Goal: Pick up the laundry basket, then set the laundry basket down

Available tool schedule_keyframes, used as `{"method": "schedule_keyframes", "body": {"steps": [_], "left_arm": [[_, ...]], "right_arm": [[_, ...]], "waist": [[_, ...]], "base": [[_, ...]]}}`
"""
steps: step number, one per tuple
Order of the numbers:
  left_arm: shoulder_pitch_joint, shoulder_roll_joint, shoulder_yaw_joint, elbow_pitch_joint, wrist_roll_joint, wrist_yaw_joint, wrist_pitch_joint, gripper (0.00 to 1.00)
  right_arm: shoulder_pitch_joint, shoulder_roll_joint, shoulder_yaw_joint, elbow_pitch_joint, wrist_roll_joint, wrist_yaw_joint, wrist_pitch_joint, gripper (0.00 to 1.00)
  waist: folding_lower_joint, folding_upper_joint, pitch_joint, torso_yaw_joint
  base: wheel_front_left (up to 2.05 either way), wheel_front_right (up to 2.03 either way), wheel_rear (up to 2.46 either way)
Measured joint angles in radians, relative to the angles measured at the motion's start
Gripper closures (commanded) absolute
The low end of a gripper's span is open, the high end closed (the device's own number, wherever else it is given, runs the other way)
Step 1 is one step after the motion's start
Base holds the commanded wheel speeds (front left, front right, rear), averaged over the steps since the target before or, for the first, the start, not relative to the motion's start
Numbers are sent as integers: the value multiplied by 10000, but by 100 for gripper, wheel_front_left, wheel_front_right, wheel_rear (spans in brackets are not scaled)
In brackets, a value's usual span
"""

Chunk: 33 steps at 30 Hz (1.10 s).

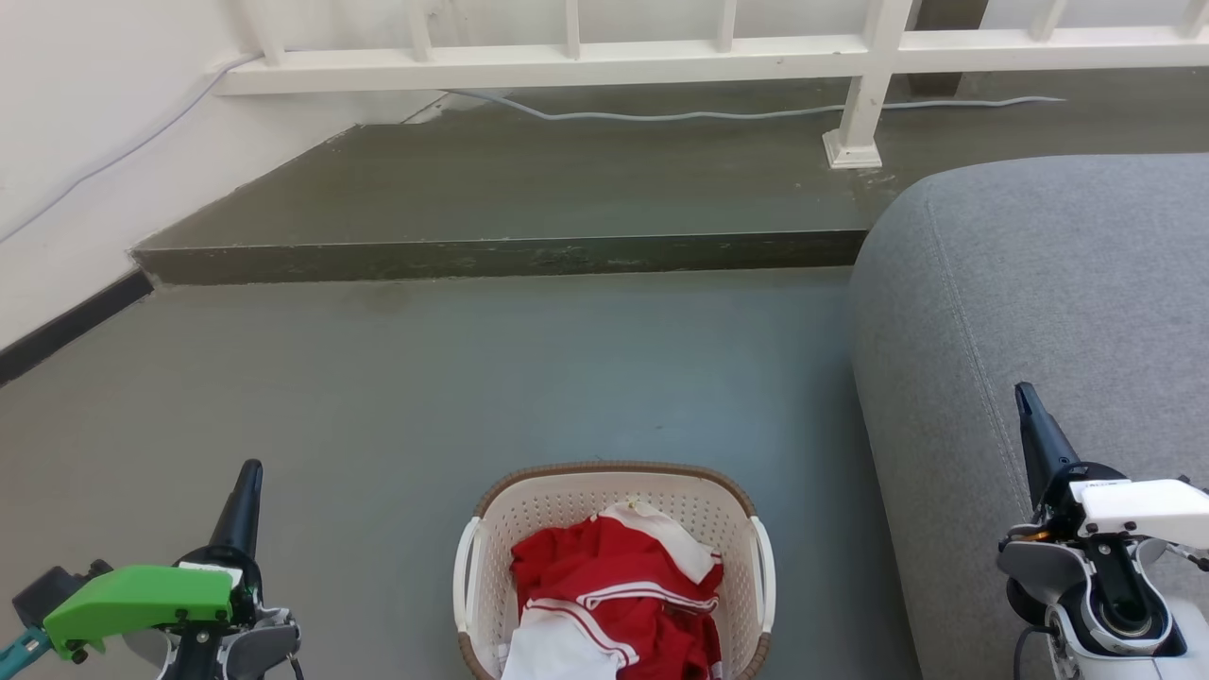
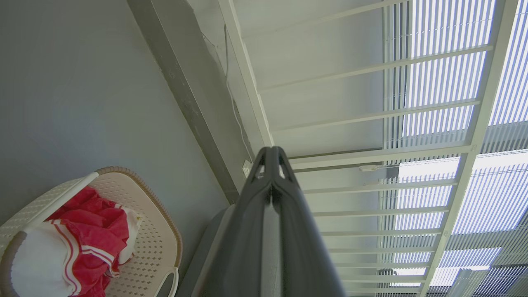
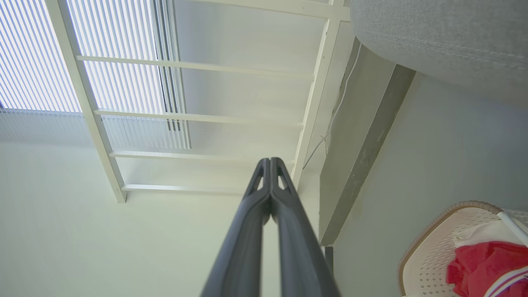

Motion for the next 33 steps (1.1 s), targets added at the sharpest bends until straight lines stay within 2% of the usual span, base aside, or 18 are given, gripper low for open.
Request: {"method": "schedule_keyframes", "body": {"steps": [13, 33], "left_arm": [[-12, -61, 293, 0, -1267, -23, 384, 100], [-13, -69, 305, 0, -1271, -29, 385, 100]], "right_arm": [[-10, 10, -399, 50, 1534, 180, 370, 100], [-14, 12, -410, 94, 1547, 180, 372, 100]], "waist": [[0, 0, -52, 75], [0, 0, -53, 74]], "base": [[0, 0, 0], [0, 0, 0]]}}
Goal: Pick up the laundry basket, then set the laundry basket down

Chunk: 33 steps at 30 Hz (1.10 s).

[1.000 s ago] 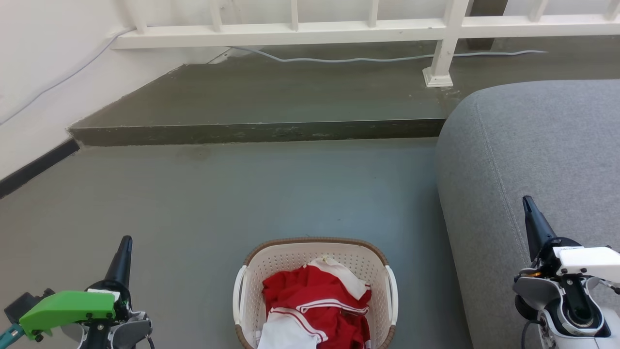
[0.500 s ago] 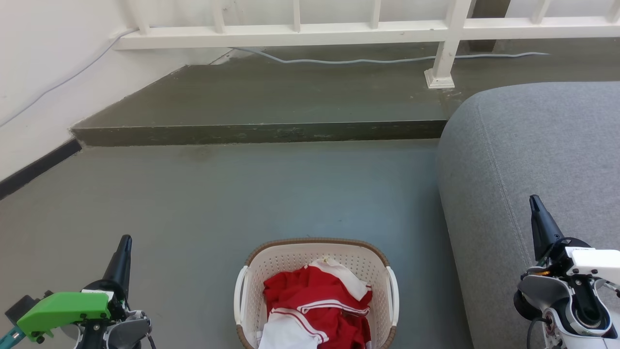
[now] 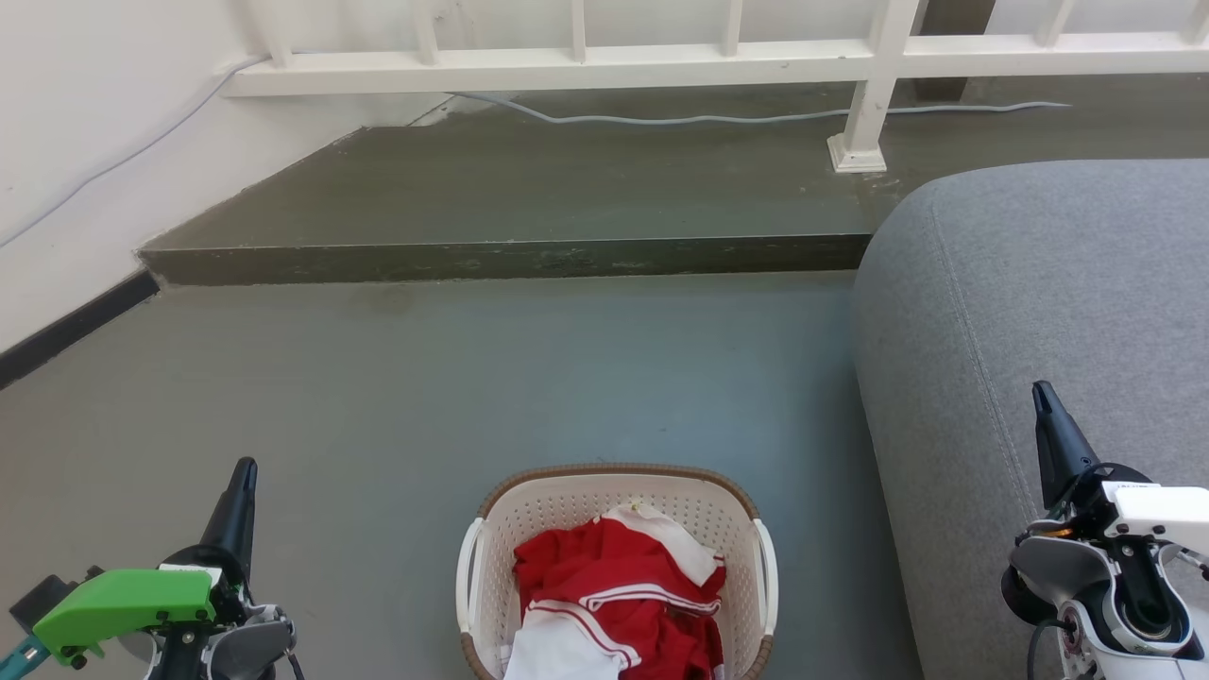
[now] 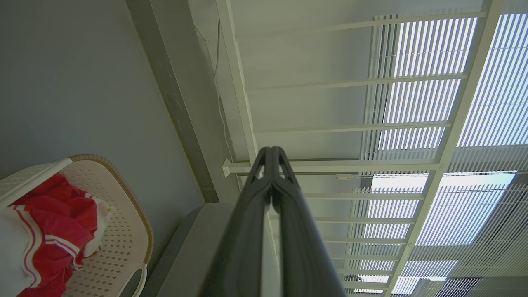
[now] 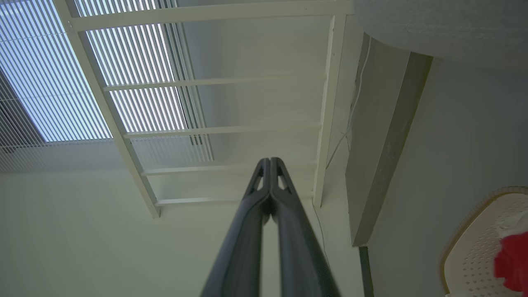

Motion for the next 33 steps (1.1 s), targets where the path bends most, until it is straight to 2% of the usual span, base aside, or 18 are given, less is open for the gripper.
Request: {"method": "schedule_keyframes", "body": {"steps": [33], "left_arm": [[0, -4, 12, -2, 0, 0, 0, 100]], "right_arm": [[-10, 8, -15, 21, 0, 13, 10, 100]], "waist": [[0, 0, 0, -1]], "base": [[0, 0, 0]]}}
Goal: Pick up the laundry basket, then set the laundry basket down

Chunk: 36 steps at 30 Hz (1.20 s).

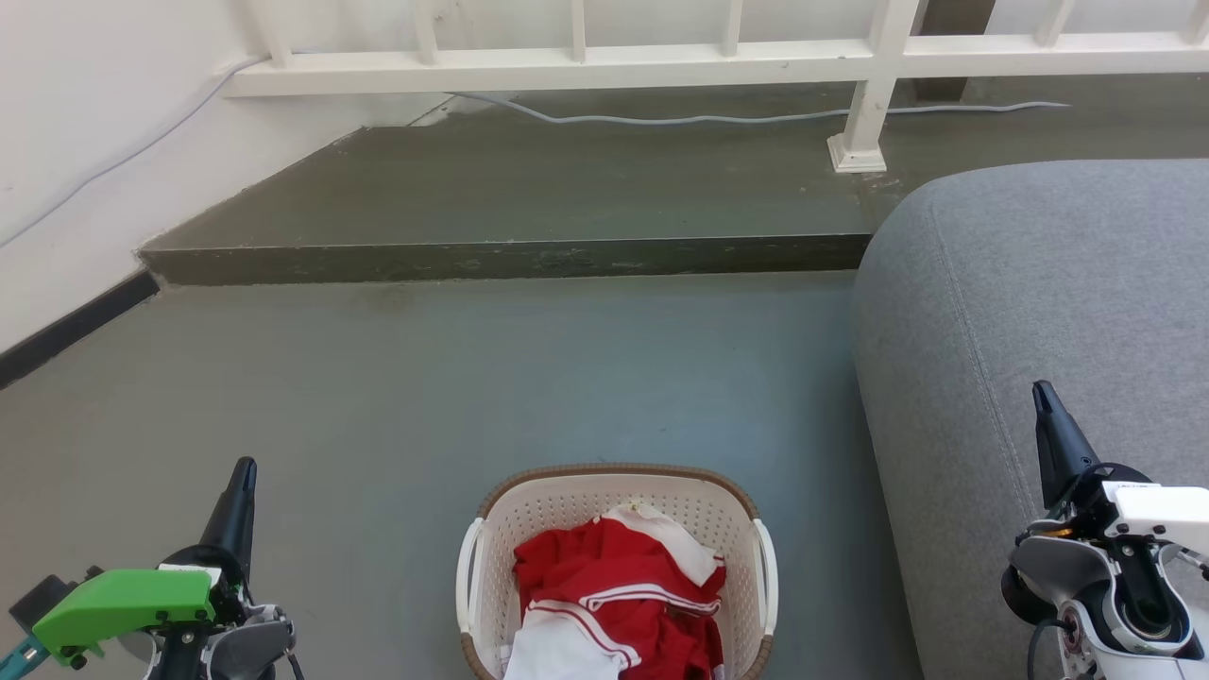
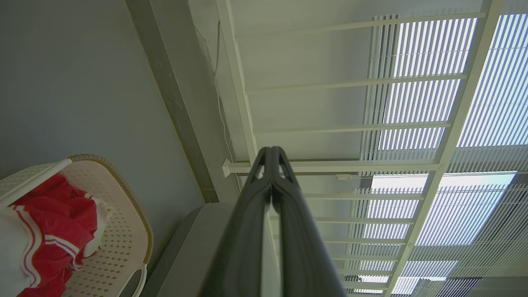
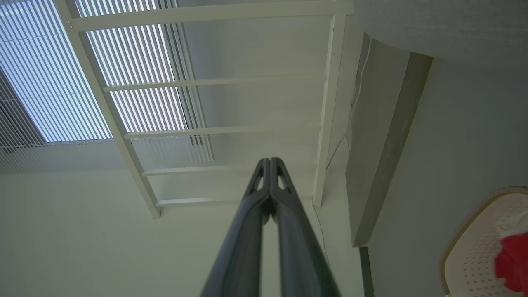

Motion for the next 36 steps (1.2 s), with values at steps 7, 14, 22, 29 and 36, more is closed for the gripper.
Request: {"method": "schedule_keyframes", "body": {"steps": [7, 14, 22, 29, 36], "left_arm": [[0, 0, 2, 0, 0, 0, 0, 100], [0, 0, 4, 0, 0, 0, 0, 100], [0, 0, 4, 0, 0, 0, 0, 100], [0, 0, 4, 0, 0, 0, 0, 100], [-1, 0, 6, -2, 0, 0, 0, 100]], "right_arm": [[-17, 0, -4, 0, 0, 0, 2, 100], [-19, 2, -6, -2, 0, 0, 2, 100], [-19, 4, -10, -2, 0, 2, 2, 100], [-19, 6, -12, -4, 0, 2, 2, 100], [-19, 8, -19, -6, 0, 2, 2, 100]], "waist": [[0, 0, 0, 0], [0, 0, 1, 0], [0, 0, 1, 0], [0, 0, 1, -1], [0, 0, 2, 0]], "base": [[0, 0, 0], [0, 0, 0], [0, 0, 0], [0, 0, 0], [0, 0, 0]]}}
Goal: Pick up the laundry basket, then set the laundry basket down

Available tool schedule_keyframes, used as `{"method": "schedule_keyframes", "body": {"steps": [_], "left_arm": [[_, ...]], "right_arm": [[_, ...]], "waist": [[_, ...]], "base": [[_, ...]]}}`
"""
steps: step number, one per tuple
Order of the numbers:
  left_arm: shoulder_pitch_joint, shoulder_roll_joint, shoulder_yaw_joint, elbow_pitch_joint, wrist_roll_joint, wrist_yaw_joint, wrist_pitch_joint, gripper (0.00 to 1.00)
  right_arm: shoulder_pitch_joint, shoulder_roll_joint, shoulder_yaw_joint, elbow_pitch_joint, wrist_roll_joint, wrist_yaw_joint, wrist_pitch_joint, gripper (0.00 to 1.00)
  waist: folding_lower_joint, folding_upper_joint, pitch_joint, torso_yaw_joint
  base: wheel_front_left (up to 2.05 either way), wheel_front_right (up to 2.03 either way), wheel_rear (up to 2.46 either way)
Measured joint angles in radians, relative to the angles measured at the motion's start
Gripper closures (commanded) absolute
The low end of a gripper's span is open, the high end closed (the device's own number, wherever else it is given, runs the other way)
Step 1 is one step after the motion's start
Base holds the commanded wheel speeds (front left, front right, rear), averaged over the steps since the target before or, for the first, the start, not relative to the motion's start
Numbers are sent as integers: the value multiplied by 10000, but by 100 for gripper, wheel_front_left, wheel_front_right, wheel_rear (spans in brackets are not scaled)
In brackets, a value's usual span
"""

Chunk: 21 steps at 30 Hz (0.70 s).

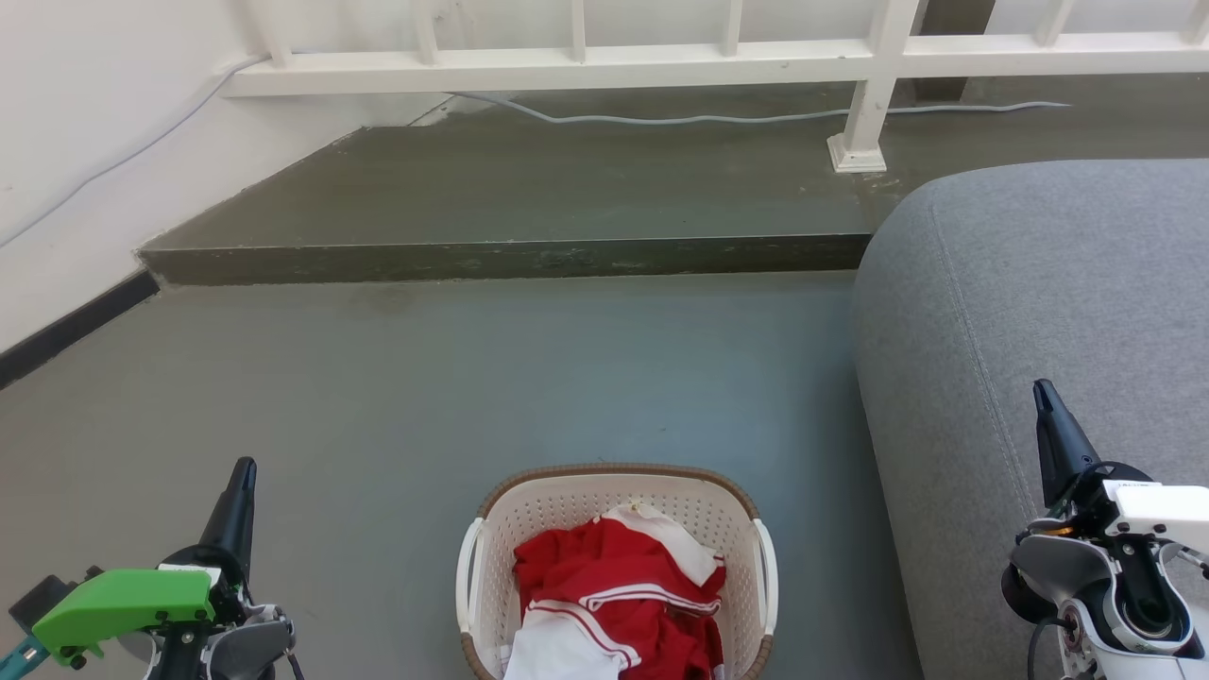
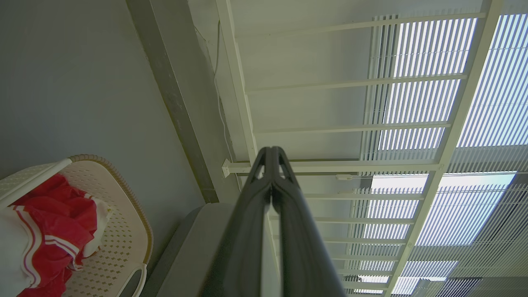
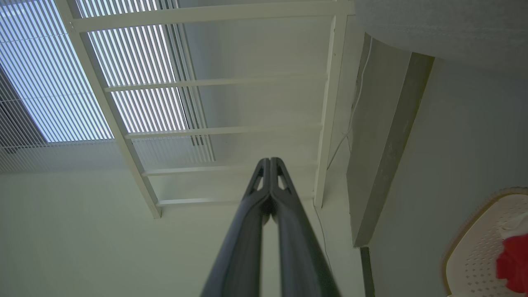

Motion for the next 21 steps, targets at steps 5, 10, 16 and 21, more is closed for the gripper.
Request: {"method": "schedule_keyframes", "body": {"steps": [5, 10, 16, 21], "left_arm": [[0, 0, 0, 0, 0, 0, 0, 100], [0, 0, 0, 0, 0, 0, 0, 100], [0, 0, 0, 0, 0, 0, 0, 100], [0, 0, 2, 0, 0, 0, 0, 100]], "right_arm": [[0, 2, -6, -2, 0, 0, 0, 100], [0, 4, -8, -2, 0, 0, 0, 100], [0, 6, -12, -4, 0, 0, 2, 100], [0, 8, -15, -4, 0, 2, 2, 100]], "waist": [[0, 0, 0, 0], [0, 0, 0, 0], [0, 0, 0, 0], [0, 0, 0, 0]], "base": [[0, 0, 0], [0, 0, 0], [0, 0, 0], [0, 0, 0]]}}
